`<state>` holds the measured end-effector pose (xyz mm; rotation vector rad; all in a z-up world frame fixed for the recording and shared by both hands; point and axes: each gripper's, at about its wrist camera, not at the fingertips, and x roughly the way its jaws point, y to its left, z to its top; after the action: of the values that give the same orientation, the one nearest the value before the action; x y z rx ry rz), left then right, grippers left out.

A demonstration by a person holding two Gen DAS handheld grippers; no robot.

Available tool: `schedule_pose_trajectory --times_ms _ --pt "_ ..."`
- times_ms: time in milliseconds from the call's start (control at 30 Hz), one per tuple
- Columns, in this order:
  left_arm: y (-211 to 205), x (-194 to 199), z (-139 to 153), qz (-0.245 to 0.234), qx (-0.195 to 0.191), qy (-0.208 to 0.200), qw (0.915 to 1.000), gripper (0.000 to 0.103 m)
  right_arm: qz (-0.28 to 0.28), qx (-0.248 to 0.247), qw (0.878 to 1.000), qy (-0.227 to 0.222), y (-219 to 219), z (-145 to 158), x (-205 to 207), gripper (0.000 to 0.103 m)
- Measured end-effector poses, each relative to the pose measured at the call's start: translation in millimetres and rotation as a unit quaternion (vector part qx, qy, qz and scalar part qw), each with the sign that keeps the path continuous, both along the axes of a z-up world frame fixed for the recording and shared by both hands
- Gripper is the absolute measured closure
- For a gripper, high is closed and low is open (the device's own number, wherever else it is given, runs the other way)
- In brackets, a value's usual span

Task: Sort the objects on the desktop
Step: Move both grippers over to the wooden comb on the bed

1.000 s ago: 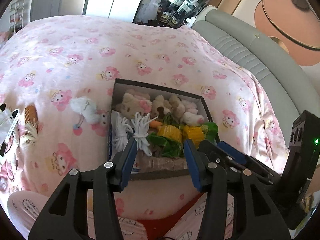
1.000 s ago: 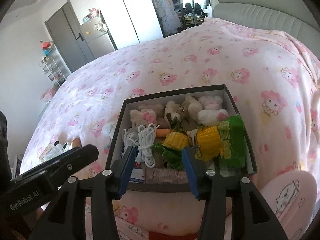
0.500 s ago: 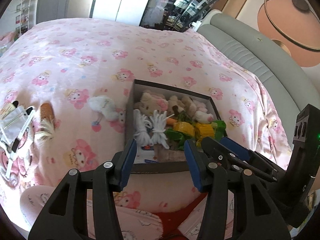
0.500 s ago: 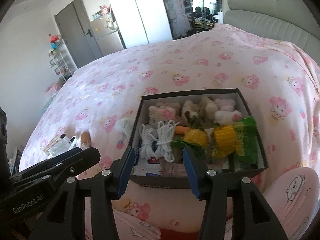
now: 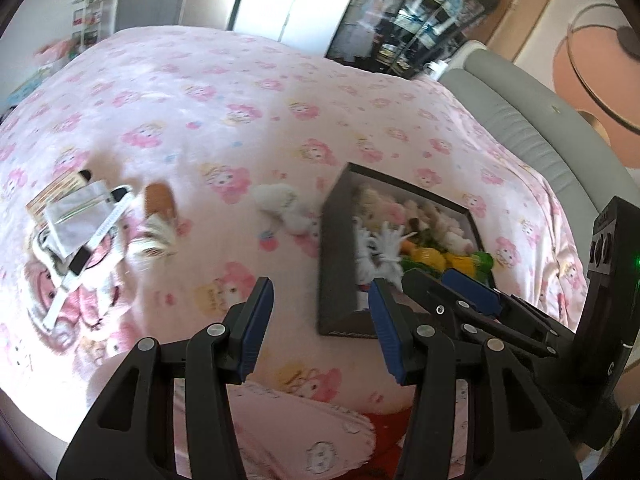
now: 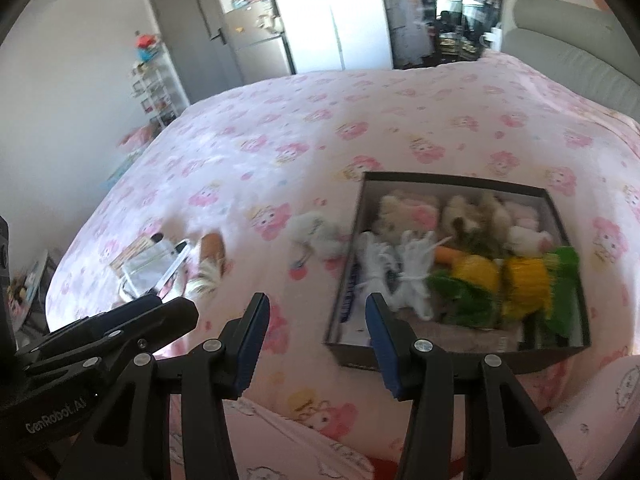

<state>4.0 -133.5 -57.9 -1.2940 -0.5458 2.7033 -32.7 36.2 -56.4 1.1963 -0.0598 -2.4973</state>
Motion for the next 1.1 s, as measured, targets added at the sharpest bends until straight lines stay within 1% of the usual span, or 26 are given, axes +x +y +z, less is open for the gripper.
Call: schedule_pose_trajectory --times_ms 167,300,500,667,800,1033,1100 --pt "-30.4 7.5 -18.0 0.029 0.008 -0.022 0.9993 0.053 0.032 0.008 0.999 -0.02 -32.8 -14.5 -0.8 0.057" --pt "-52.7 12.7 -32.8 0.048 0.01 -0.038 0.9981 0.053 0.058 0.007 0.997 -0.051 -57.0 -32.9 -3.1 0.057" --pt "-87.1 18.0 -57.4 0.078 0.03 -0.061 0.9946 0.053 0.094 0.019 0.992 -0.085 -94.6 -56.9 -6.2 0.057" --pt "-112.6 16.3 -74.5 0.094 0.051 -0.077 0.9912 0.053 0.117 0.025 0.988 -0.102 -121.2 -71.3 -11.5 0.057" --pt "-128.9 5.8 -88.0 0.095 0.072 -0.094 0.9883 0.053 0.127 0.026 0.984 -0.123 -137.9 -85.6 -22.1 0.057" --pt "-145.7 -25.0 -106.1 0.082 0.074 -0.115 0.9872 0.053 0.121 0.023 0.979 -0.164 -151.4 -110.9 -48.4 0.057" --pt "-155.2 -37.2 -113.2 0.08 0.092 -0.12 0.9853 0.053 0.125 0.025 0.977 -0.171 -155.6 -117.0 -57.0 0.057"
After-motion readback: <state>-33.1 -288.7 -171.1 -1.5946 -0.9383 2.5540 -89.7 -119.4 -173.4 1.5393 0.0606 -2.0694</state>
